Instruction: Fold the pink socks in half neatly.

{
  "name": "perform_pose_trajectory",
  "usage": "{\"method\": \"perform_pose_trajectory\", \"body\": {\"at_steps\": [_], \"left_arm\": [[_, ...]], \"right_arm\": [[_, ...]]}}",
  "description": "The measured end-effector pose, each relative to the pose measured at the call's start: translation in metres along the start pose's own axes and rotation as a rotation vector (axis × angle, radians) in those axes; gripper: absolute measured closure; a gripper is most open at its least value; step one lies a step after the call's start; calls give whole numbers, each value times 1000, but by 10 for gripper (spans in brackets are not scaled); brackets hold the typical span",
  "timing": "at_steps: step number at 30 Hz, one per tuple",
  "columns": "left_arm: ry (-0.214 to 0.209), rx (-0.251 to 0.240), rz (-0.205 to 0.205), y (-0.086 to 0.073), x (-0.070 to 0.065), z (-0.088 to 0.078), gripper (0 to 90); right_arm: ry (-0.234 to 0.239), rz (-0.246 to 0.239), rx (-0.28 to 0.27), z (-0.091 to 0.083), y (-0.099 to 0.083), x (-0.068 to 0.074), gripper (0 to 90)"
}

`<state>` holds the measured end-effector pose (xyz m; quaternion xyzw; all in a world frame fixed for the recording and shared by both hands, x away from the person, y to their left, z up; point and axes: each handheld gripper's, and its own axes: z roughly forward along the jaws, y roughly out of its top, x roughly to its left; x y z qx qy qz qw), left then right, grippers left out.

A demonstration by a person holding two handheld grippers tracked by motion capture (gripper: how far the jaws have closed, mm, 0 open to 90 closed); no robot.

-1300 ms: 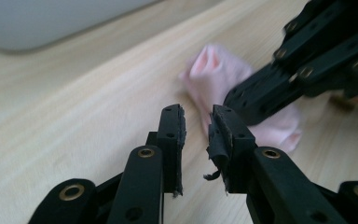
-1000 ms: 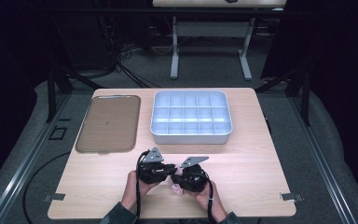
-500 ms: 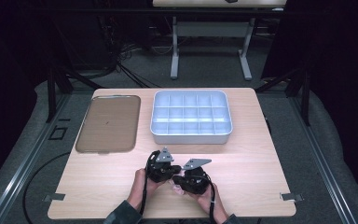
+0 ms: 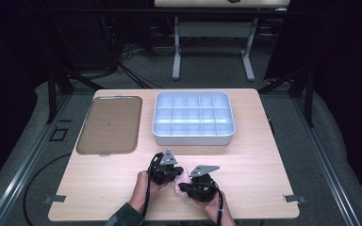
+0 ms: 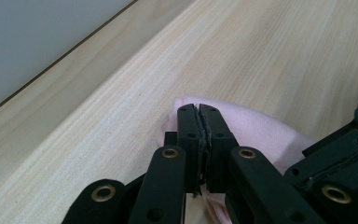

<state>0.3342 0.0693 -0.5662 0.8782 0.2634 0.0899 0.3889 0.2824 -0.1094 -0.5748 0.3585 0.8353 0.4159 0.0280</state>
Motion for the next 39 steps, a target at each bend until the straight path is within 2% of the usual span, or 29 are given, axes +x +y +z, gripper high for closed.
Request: {"method": "perform_pose_trajectory", "body": {"at_steps": [2,8,10,11,13,17,19,22,23,24,25,27,28,29,30,34,35,36,37,38,39], "left_arm": [[0,-6,-5,-1,0,0,877],[3,-6,-2,-1,0,0,877],[4,-5,-2,-1,-1,0,877],[5,-4,-1,-1,-1,0,877],[7,-4,-1,-1,-1,0,877],[9,-2,1,0,-2,1,878],[10,-2,1,0,-2,1,878],[15,-4,3,-1,-2,1,878],[14,-6,2,-1,-2,1,878],[14,-5,2,-1,-2,1,878],[18,-3,5,-1,-2,1,878],[27,2,12,0,-4,0,878],[30,5,16,0,-4,1,878],[30,6,17,0,-5,1,878],[29,7,16,0,-4,0,878],[20,-6,2,-1,-2,1,878],[18,-9,-1,-1,-2,1,878],[20,-9,-2,-2,-2,1,879],[22,-14,-4,-2,-2,1,878],[22,-15,-8,-2,-2,1,878],[21,-16,-9,-2,-2,1,878]], "right_arm": [[23,17,-4,1,-1,-3,900],[41,21,-9,1,-2,-6,895],[41,11,-2,0,0,-2,813],[41,11,-2,0,0,-2,813],[49,9,4,-2,2,-1,759],[64,13,23,-8,5,0,594],[58,8,23,-15,4,0,505],[19,22,19,-27,2,-5,444],[8,37,22,-32,2,-7,436],[-18,62,14,-39,2,-15,369],[-18,62,14,-39,2,-15,369],[-58,93,12,-45,4,-22,296],[-60,101,8,-46,5,-24,268],[-55,97,61,-50,9,-26,266],[-44,89,74,-50,11,-27,268],[-33,90,53,-38,20,-29,272],[-81,89,79,-36,22,-28,273],[-81,93,95,-32,24,-29,274],[-30,95,92,-28,25,-31,275],[-30,91,126,-23,27,-32,277],[-30,91,126,-23,27,-32,277]]}}
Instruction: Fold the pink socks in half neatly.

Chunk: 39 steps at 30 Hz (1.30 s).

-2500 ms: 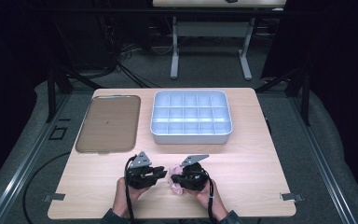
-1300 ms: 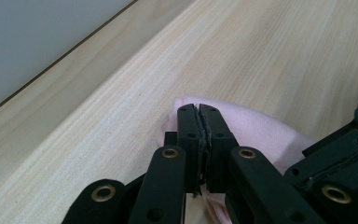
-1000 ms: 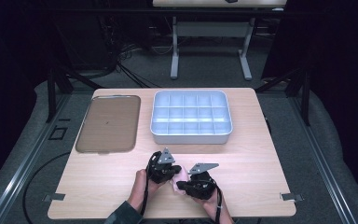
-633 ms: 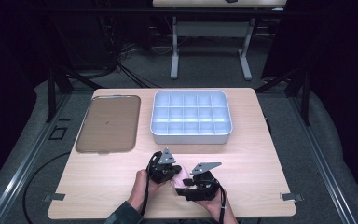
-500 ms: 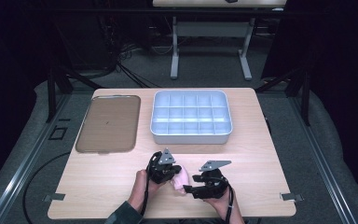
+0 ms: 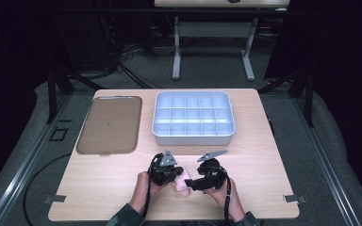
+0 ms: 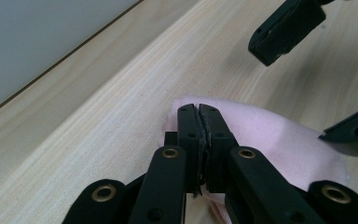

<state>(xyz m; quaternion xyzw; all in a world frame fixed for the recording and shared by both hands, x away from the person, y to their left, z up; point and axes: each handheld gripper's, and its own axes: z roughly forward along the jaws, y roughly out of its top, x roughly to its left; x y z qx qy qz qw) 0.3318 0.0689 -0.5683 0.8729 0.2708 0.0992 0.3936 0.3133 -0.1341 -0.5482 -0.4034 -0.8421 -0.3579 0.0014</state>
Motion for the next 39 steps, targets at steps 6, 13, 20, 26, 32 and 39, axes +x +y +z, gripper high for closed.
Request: {"method": "perform_pose_trajectory", "body": {"at_steps": [6,13,20,26,32,39], "left_arm": [[0,-7,-10,-1,0,0,878],[17,-18,-13,-2,-2,0,878],[21,-14,-10,-2,-2,0,878],[20,-18,-16,-3,-3,0,878],[3,-24,-29,-4,0,0,877],[-16,-29,-41,-4,3,-1,864]], "right_arm": [[-20,6,62,6,3,-2,308],[-28,43,110,14,7,-3,345],[-22,66,123,23,14,-4,388],[-4,48,180,27,19,-5,508],[16,48,230,29,24,-6,624],[30,62,211,30,21,-10,693]]}}
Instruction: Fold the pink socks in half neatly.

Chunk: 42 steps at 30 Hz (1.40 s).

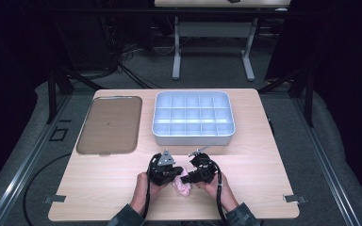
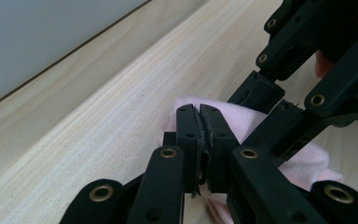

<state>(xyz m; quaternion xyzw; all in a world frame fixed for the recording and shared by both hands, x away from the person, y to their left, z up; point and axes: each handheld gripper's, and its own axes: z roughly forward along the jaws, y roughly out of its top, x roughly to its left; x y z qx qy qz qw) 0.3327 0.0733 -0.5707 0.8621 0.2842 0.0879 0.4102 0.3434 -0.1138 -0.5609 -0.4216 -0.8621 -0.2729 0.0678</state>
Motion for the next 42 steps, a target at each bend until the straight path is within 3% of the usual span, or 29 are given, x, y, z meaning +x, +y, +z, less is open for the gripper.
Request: {"method": "perform_pose_trajectory", "body": {"at_steps": [4,7,8,9,12,18,21,26,33,37,42], "left_arm": [[5,-12,-25,0,3,-2,809],[7,-23,-52,-1,7,-5,692],[9,-19,-56,-1,8,-7,575],[11,-16,-61,-1,9,-8,575],[36,-19,-81,-3,11,-13,392],[96,-44,-109,-14,20,-31,251],[131,-26,-125,-25,24,-40,184],[196,27,-144,-47,28,-50,153],[275,46,-144,-68,27,-60,142],[284,63,-142,-69,28,-57,122],[286,42,-144,-70,28,-55,101]], "right_arm": [[-18,-9,9,-2,-2,1,707],[-22,-23,28,-4,-3,3,727],[-4,-32,-6,-2,-4,4,734],[-4,-32,-6,-2,-4,4,734],[-1,-38,-18,-1,-4,4,741],[6,-45,-48,-1,-7,4,748],[3,-59,-58,0,-8,4,750],[12,-56,-77,0,-9,4,751],[13,-60,-76,0,-9,3,749],[11,-67,-81,0,-10,3,750],[12,-70,-87,0,-11,3,753]]}}
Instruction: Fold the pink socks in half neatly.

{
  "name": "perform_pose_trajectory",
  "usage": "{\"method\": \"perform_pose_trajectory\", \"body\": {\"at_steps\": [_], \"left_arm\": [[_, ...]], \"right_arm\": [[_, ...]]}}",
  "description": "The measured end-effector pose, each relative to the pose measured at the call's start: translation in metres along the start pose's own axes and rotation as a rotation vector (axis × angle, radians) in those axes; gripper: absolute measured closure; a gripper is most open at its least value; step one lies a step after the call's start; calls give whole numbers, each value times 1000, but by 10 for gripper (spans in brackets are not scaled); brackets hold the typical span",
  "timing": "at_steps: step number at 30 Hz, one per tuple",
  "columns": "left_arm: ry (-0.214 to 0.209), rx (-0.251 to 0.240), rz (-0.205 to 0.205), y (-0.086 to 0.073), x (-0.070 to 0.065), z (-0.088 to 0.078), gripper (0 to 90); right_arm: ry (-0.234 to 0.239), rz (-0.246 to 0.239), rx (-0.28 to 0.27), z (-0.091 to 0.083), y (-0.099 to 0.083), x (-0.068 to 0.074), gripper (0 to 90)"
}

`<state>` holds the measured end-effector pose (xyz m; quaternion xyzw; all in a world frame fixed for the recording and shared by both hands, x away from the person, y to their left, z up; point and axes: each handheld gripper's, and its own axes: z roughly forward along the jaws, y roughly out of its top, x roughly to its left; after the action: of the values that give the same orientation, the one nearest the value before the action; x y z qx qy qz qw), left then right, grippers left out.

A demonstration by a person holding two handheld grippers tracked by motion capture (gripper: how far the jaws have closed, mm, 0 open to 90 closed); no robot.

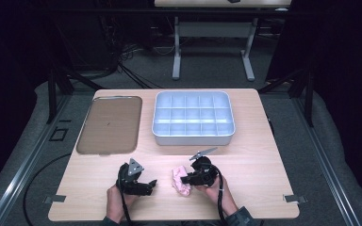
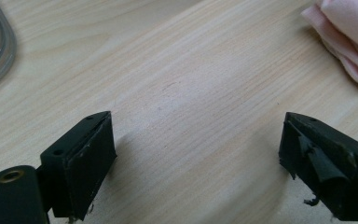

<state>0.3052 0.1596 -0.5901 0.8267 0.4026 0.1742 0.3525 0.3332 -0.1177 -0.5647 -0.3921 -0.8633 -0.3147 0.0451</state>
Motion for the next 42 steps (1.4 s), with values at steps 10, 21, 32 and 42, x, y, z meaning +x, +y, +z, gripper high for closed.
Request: {"method": "perform_pose_trajectory", "body": {"at_steps": [10,21,32,42], "left_arm": [[0,-10,-2,-1,1,1,79],[1,-10,-3,-1,1,1,80],[1,-10,-2,-1,1,1,80],[1,-10,-3,-1,1,1,80]], "right_arm": [[7,-9,-21,-1,-3,0,760],[22,-25,-50,-3,-5,1,761],[43,-67,-113,-12,-7,8,762],[-5,-55,-215,-31,-9,9,761]]}}
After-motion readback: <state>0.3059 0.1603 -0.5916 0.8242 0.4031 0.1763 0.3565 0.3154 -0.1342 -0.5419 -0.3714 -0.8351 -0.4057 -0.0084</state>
